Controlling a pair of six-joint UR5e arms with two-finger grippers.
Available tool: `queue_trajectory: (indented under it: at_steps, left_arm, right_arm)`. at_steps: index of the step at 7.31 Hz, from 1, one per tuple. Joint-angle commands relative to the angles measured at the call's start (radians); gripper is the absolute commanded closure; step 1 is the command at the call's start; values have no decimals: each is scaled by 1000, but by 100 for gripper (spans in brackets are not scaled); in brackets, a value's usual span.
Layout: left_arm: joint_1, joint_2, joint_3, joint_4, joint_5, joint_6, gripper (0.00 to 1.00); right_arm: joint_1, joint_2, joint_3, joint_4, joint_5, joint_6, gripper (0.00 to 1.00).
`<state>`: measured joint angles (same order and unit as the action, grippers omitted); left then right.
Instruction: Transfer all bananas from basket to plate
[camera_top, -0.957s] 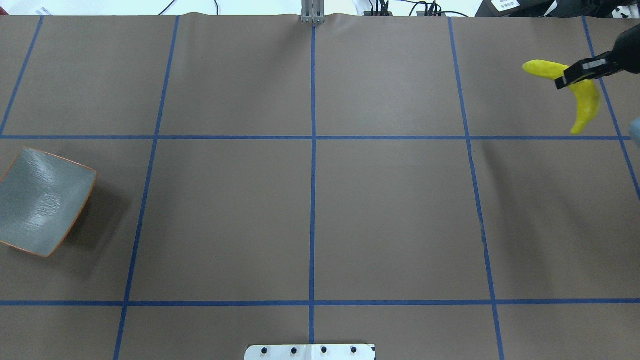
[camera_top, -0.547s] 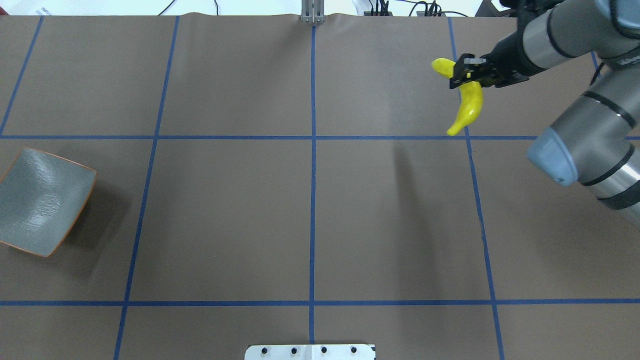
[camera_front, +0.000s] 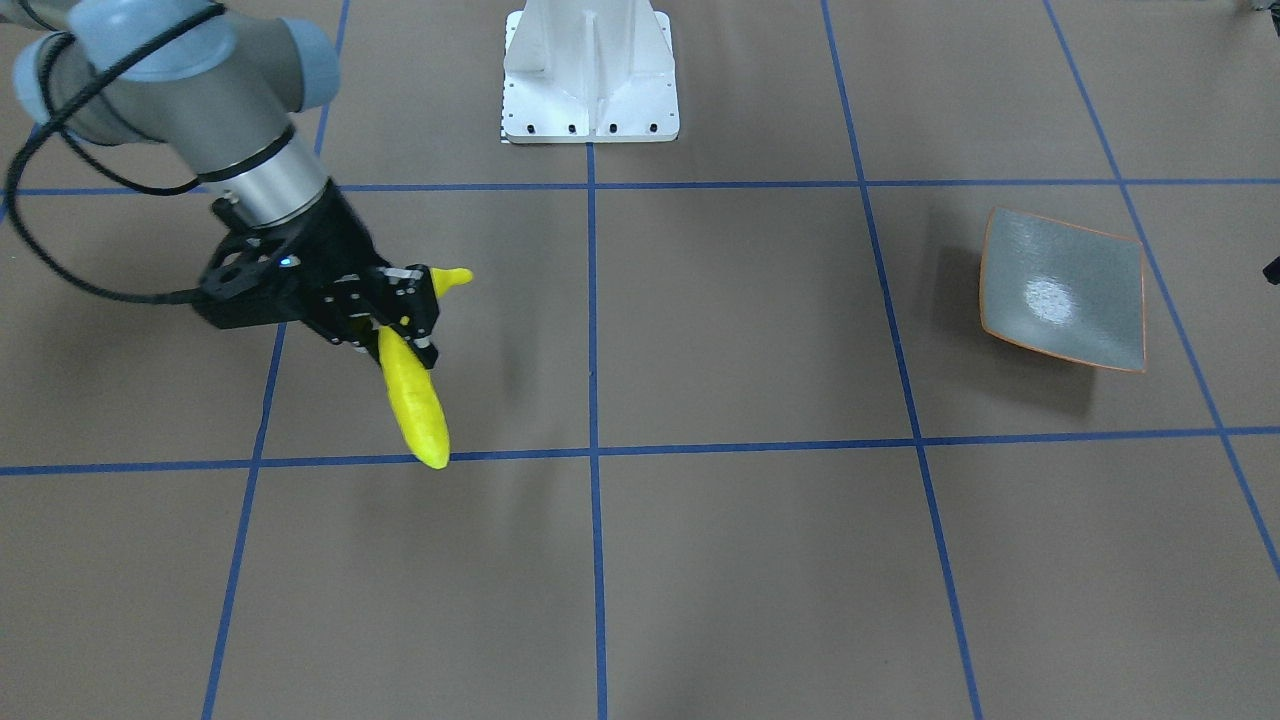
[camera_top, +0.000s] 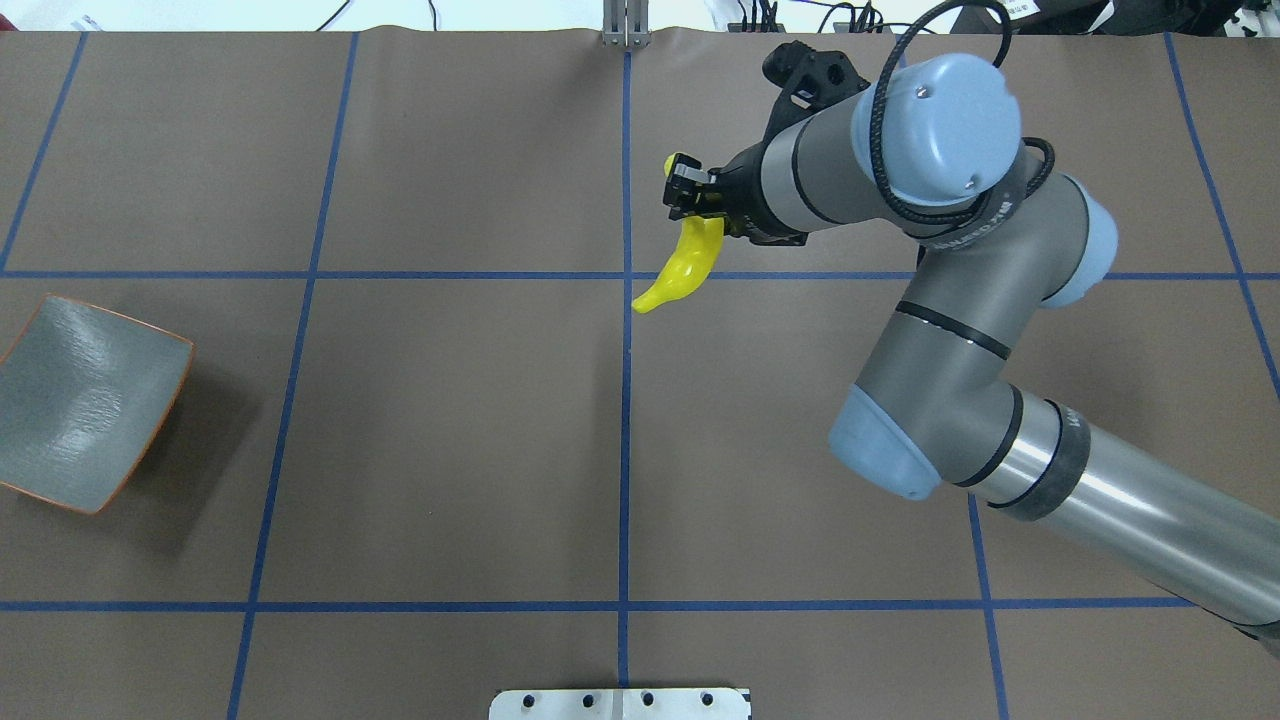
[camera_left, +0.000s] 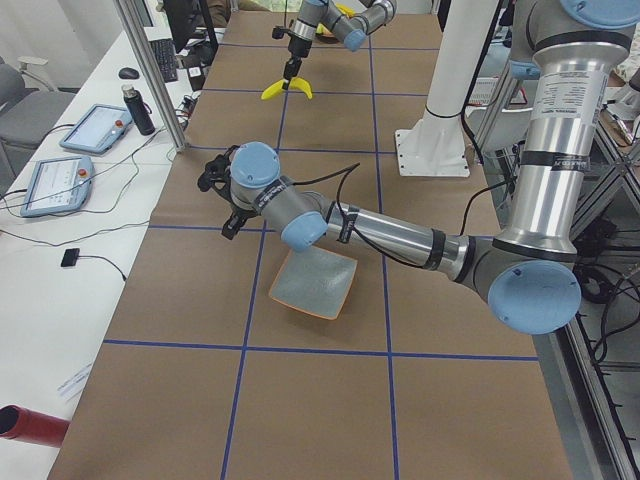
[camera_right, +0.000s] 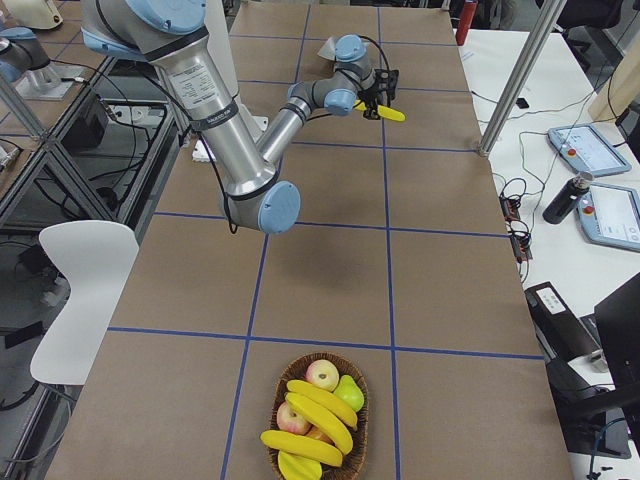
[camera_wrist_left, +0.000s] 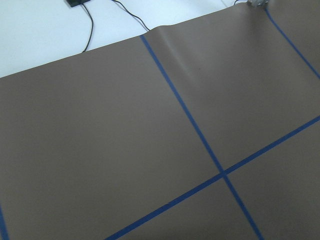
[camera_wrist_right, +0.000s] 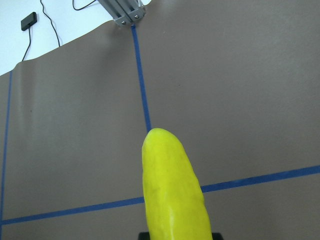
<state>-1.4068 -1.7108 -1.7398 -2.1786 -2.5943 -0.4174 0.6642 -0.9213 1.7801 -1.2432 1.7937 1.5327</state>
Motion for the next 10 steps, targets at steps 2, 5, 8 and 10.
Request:
queue_trajectory:
  at_steps: [2, 5, 8, 10]
  left_arm:
    - [194, -56, -35, -258, -3, -452, 0]
    - [288, -128, -92, -291, 3, -684, 0]
    - [351, -171, -92, -309, 40, -693, 0]
    - [420, -185, -95, -331, 46, -695, 0]
  right_arm:
    - [-61, 126, -77, -7, -56, 196, 100]
    - [-106, 215, -139, -65, -109, 250, 100]
    - [-143, 259, -136, -128, -137, 250, 100]
    - [-150, 283, -136, -125, -145, 271, 100]
